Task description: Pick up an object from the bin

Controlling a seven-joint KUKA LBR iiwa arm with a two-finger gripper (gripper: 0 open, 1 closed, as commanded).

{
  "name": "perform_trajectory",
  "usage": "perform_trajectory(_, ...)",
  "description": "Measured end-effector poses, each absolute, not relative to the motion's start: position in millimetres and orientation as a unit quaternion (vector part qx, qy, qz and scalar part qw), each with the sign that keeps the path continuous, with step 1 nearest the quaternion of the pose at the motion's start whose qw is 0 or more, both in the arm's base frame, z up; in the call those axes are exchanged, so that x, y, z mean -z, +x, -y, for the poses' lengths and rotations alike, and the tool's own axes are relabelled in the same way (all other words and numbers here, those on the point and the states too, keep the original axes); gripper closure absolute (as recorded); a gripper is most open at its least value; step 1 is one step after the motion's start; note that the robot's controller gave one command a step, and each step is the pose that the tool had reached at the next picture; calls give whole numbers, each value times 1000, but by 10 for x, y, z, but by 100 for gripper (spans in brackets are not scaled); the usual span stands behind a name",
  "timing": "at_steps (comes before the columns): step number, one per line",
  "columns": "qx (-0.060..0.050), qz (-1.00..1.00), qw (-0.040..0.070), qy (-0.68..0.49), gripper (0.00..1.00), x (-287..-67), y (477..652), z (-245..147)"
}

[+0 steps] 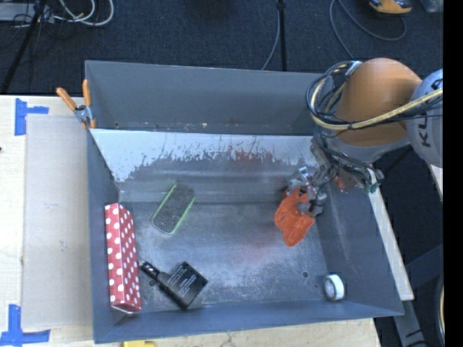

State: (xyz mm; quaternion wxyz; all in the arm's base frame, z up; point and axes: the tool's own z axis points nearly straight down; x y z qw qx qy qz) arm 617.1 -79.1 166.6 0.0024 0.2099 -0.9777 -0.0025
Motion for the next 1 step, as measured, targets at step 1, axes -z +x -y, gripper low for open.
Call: perform_trajectory(1,4,978,4,210,100,-1644,6159,782)
